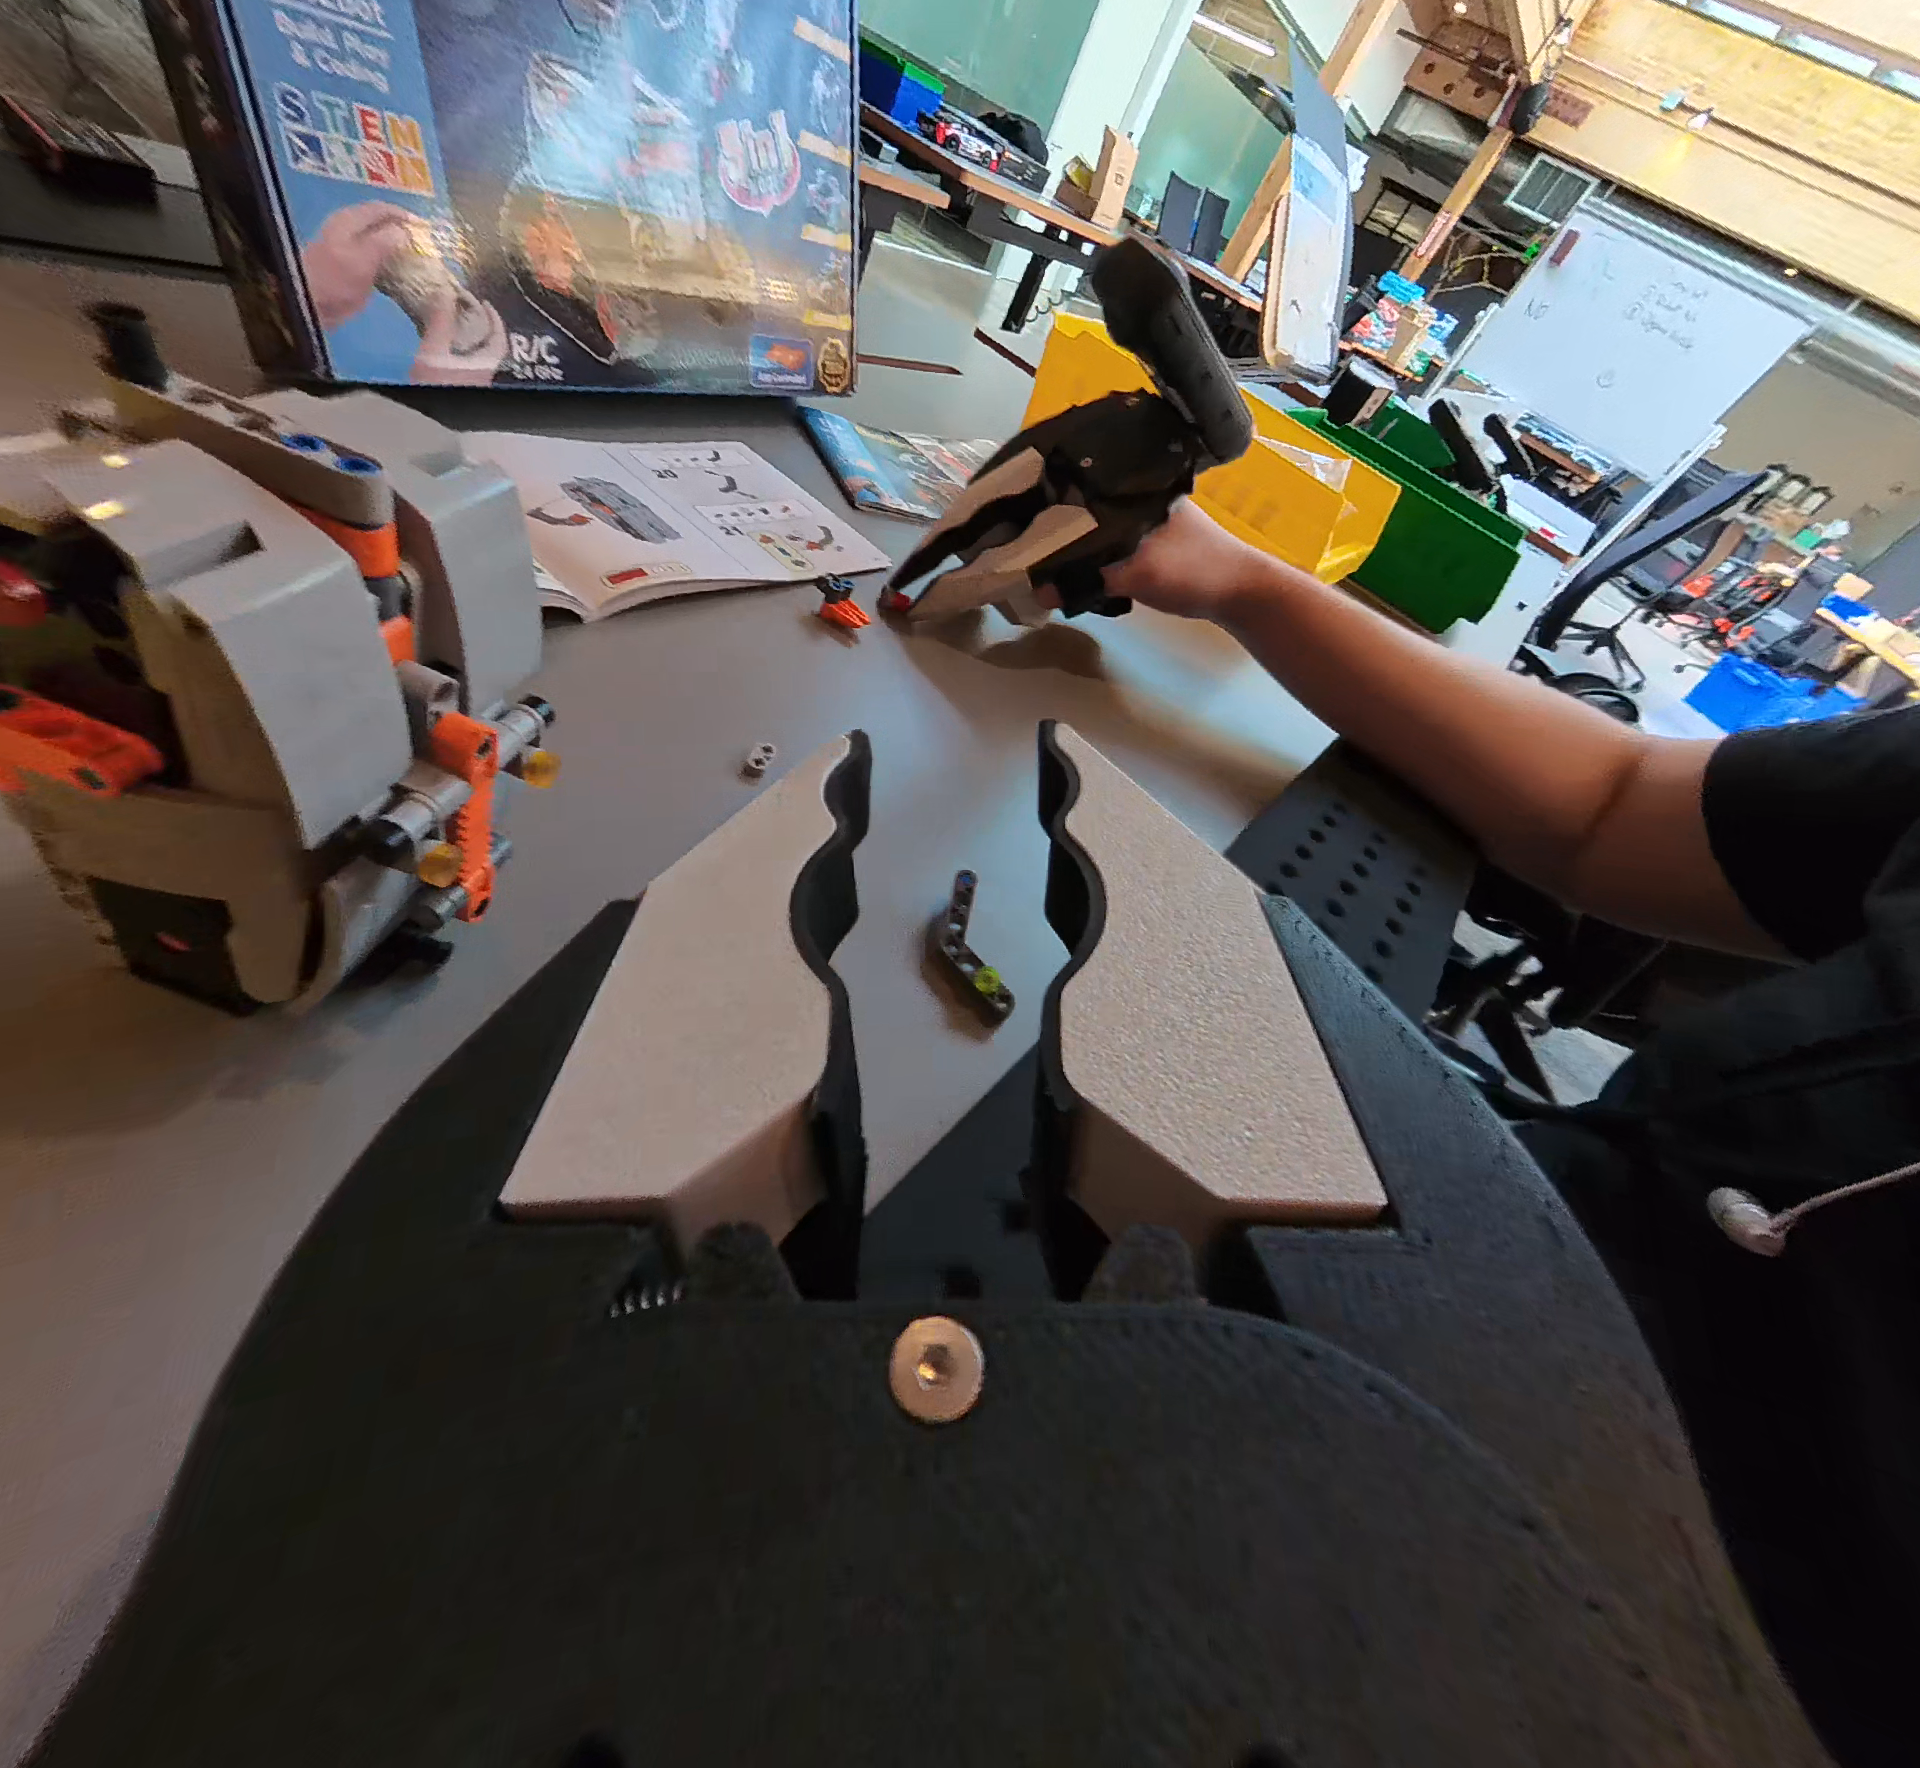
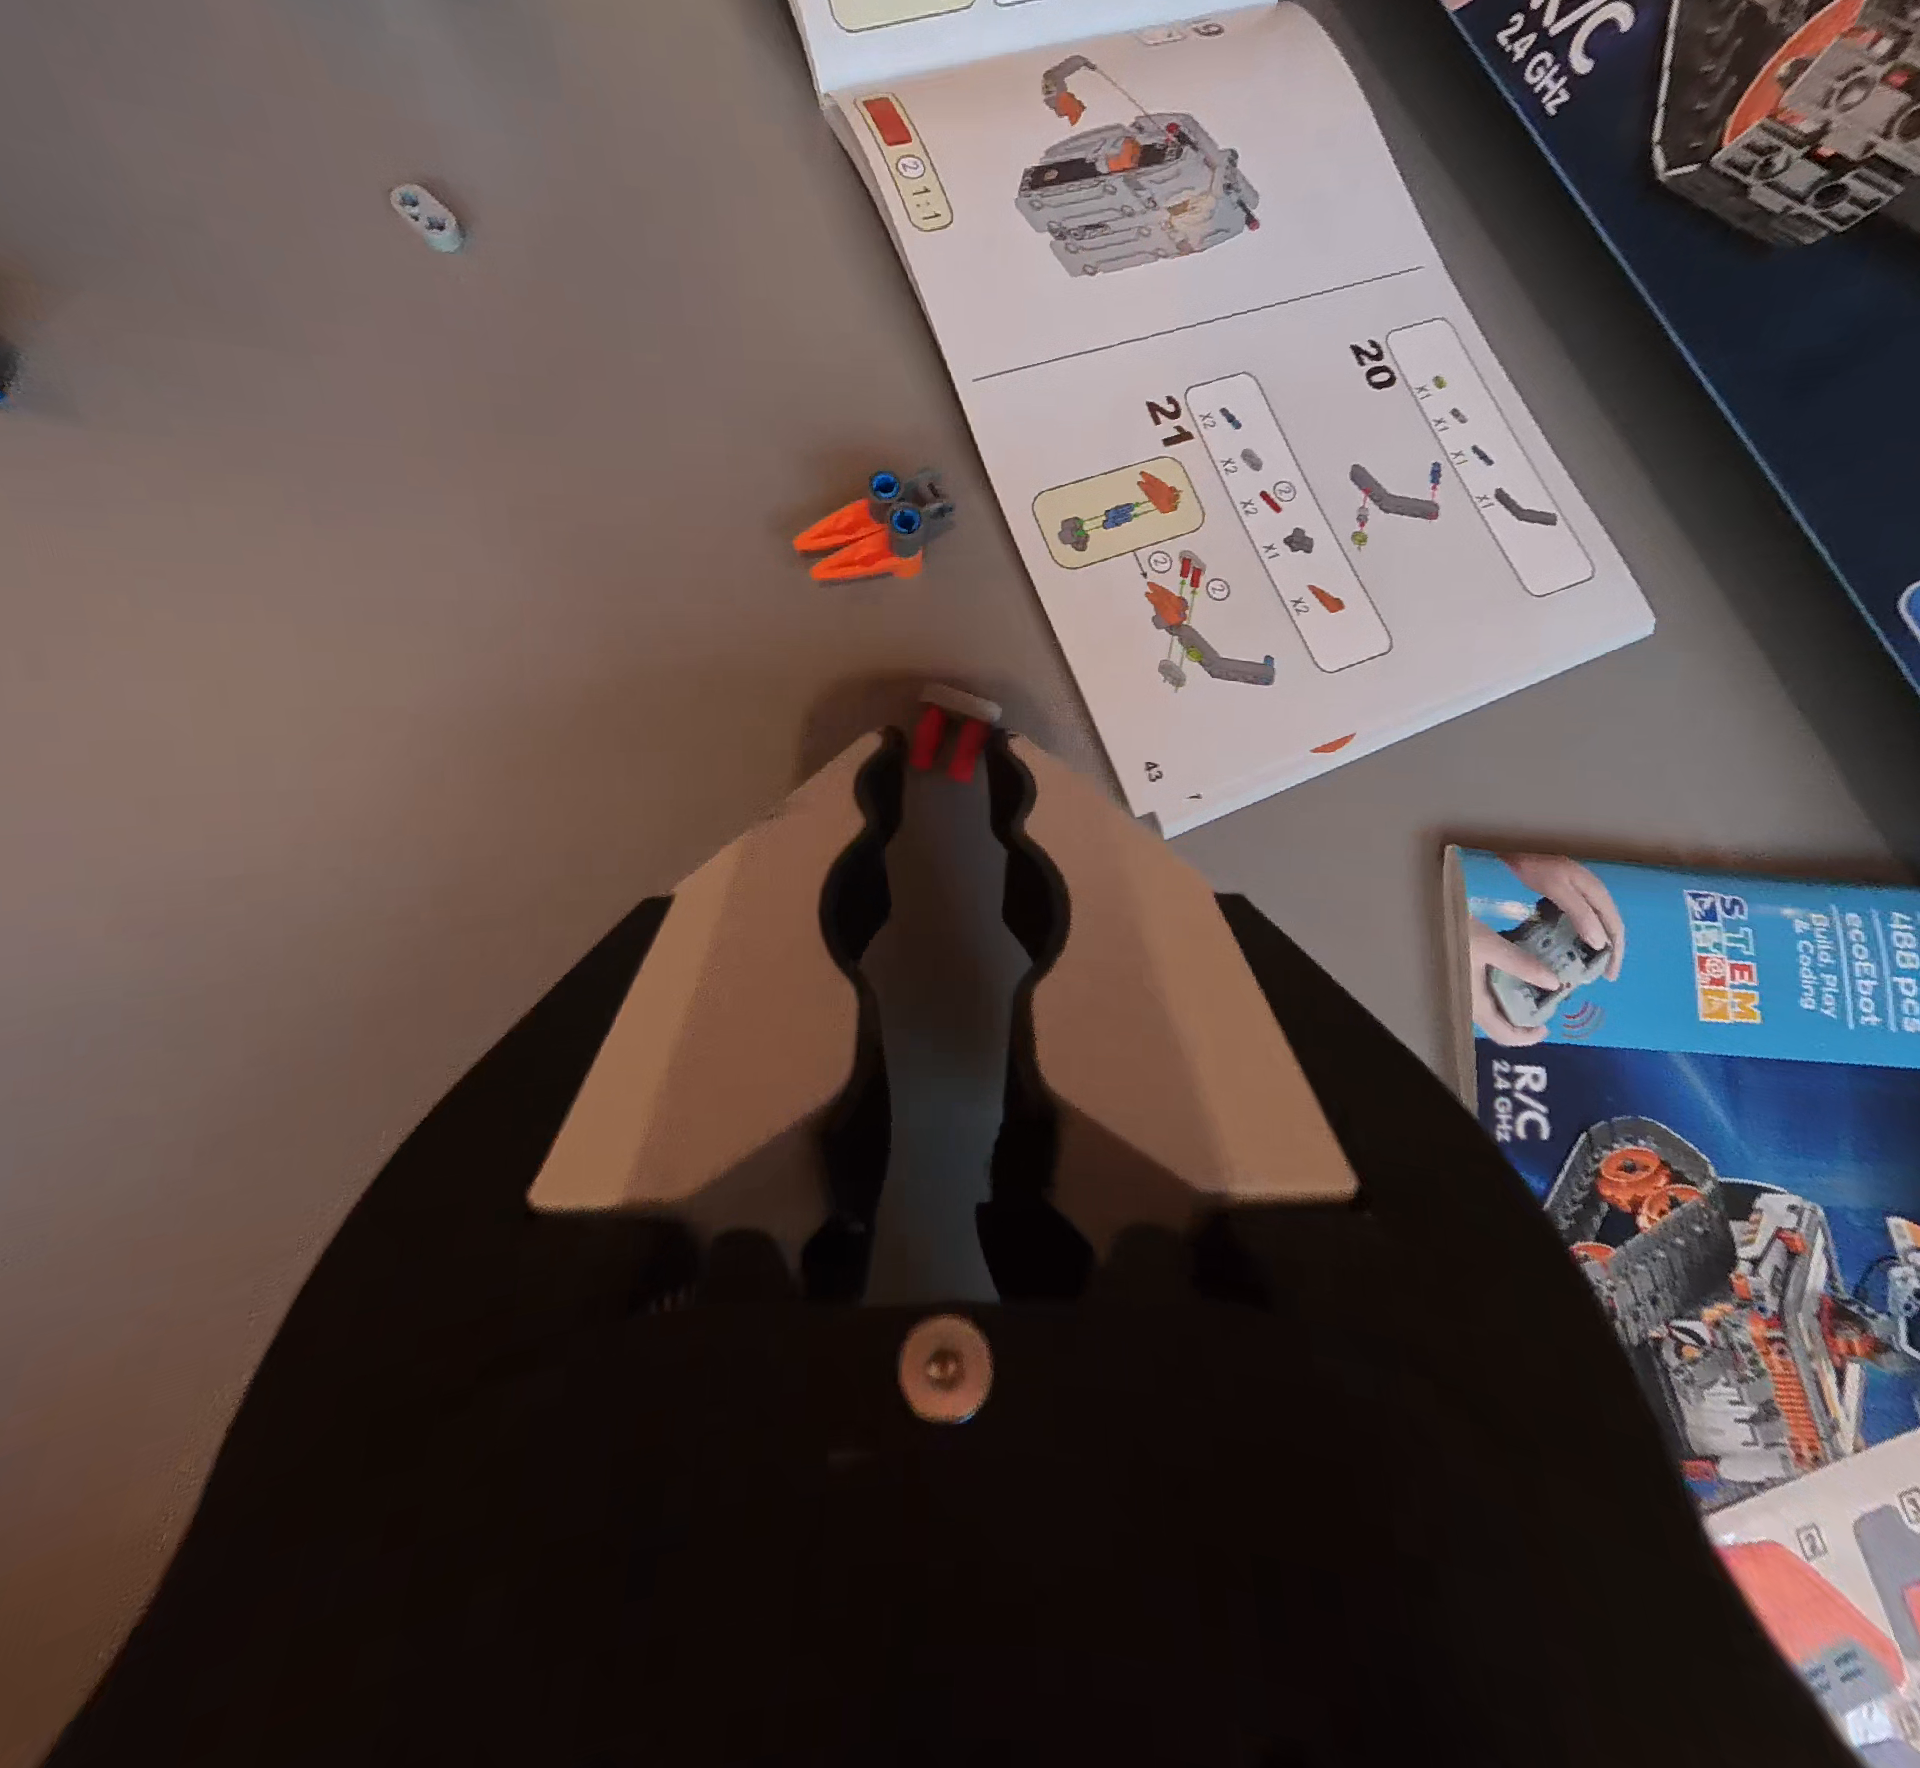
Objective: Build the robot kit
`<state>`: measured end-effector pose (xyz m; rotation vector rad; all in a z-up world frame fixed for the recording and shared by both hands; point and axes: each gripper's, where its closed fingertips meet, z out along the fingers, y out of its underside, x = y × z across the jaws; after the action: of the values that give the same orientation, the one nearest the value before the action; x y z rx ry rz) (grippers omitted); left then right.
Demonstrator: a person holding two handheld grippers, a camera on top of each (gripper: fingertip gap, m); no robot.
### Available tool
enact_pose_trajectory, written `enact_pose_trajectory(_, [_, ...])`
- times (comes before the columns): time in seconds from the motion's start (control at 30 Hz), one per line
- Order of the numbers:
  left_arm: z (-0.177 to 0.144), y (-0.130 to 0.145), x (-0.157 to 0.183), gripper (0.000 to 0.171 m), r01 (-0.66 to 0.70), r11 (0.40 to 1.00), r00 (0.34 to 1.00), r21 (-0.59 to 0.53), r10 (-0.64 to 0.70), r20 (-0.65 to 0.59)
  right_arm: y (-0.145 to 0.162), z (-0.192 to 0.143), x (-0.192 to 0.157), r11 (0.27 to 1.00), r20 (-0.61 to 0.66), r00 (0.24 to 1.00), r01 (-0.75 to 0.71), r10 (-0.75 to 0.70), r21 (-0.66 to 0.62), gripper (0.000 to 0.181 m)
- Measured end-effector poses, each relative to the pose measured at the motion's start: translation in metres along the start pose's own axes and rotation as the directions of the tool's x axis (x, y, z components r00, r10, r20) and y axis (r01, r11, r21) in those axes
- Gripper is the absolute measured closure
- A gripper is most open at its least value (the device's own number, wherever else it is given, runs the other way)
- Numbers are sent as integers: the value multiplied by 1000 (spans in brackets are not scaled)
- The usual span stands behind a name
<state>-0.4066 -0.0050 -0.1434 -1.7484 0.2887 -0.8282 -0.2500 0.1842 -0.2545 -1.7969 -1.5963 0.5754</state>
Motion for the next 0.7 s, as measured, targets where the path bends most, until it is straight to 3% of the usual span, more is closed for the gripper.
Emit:
enact_pose_trajectory(0.1, [-5, -11, -6, 141, -119, 992, 992, 42, 117, 46, 1, -1, -1, 1000, -15, 1000, 18, -18, 11, 167])
enact_pose_trajectory(0.23, [-9, -26, 4, 134, -323, 936, 946, 138, 319, 53, 3, -5, -3, 999, -35, 998, 42, -42, 0, 168])
enact_pose_trajectory(0.3, [-7, -25, 4, 129, -356, 925, 934, 131, 349, 75, 2, -8, -10, 997, -46, 996, 81, -80, 7, 168])
enact_pose_trajectory(0.43, [3, -14, 5, 120, -242, 967, 970, 74, 242, 13, -28, -15, -37, 980, -48, 987, 155, -150, 128, 168])
enact_pose_trajectory(0.57, [11, -14, 17, 144, -72, 996, 992, 60, 78, -102, -76, -16, -80, 917, -64, 964, 266, -259, 297, 169])
enact_pose_trajectory(0.7, [22, -9, 12, 144, -21, 999, 999, 26, 22, -46, -109, -13, -124, 846, -81, 933, 353, -350, 400, 168])
